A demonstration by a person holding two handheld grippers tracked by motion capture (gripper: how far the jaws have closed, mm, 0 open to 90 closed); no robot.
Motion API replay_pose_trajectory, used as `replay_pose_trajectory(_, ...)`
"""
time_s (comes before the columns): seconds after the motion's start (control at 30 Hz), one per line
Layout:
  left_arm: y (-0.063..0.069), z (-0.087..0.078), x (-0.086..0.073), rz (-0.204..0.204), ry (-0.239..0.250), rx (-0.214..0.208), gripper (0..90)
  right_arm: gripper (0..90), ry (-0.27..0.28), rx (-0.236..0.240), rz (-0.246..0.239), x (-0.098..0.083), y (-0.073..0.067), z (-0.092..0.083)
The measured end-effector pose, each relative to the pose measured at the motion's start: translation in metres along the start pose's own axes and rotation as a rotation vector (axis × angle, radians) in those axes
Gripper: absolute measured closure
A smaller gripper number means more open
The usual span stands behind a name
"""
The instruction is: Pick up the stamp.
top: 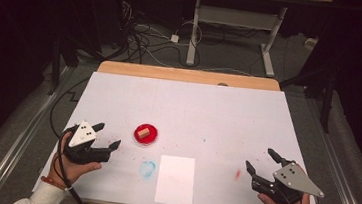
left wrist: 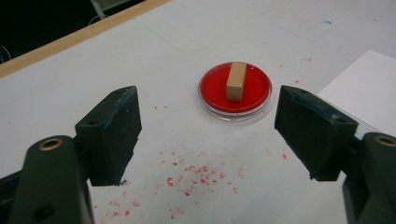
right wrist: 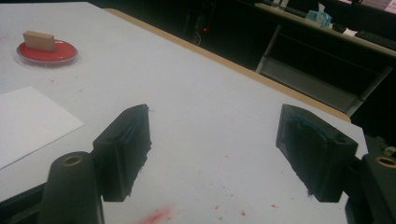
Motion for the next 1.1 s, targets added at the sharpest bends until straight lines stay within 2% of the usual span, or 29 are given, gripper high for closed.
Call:
replay_pose_trajectory(0.27,0.001,-0.003,0.022,-0.005,-0.071,-0.028,22.1,26.7,-0.012,-0.001,-0.001,-0.002,0.001,0.003)
replay_pose_trajectory(0.43,0.003,0.005,0.032,0.002,-0.134,-0.046,23.6,26.9,-0.025,0.005,-0.011,-0.003,-0.001,0.006)
replay_pose_trajectory(0.57,0.005,0.016,0.033,0.005,-0.215,-0.079,27.4,26.9,-0.044,0.016,-0.016,-0.007,-0.004,0.009)
replay_pose_trajectory(0.63,0.006,0.022,0.035,0.02,-0.242,-0.097,28.4,27.1,-0.055,0.017,-0.019,-0.009,-0.004,0.01)
replay_pose_trajectory(0.7,0.005,0.028,0.038,0.03,-0.266,-0.101,33.2,27.2,-0.061,0.019,-0.029,-0.011,-0.004,0.012)
replay_pose_trajectory(0.8,0.005,0.04,0.04,0.037,-0.303,-0.138,36.9,27.2,-0.068,0.022,-0.048,-0.014,-0.005,0.013)
replay_pose_trajectory(0.93,0.004,0.058,0.035,0.053,-0.389,-0.159,41.1,27.5,-0.08,0.028,-0.061,-0.016,-0.008,0.014)
replay_pose_trajectory(0.97,0.005,0.062,0.034,0.053,-0.402,-0.176,41.1,27.5,-0.08,0.028,-0.061,-0.016,-0.008,0.014)
replay_pose_trajectory(1.03,0.004,0.069,0.032,0.058,-0.43,-0.193,47.3,27.5,-0.084,0.03,-0.065,-0.017,-0.008,0.014)
replay_pose_trajectory(1.1,0.005,0.076,0.03,0.052,-0.447,-0.215,48.1,27.5,-0.087,0.031,-0.057,-0.018,-0.008,0.015)
Point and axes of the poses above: each handheld gripper's, and its own axes: z roughly forward along the jaws, x roughly out of its top, y roughly to its right, the point moved 10 cm from there along z, roughly forward along the jaws, and after that the axes turned 11 degrees about -x, right-handed, at the moved point
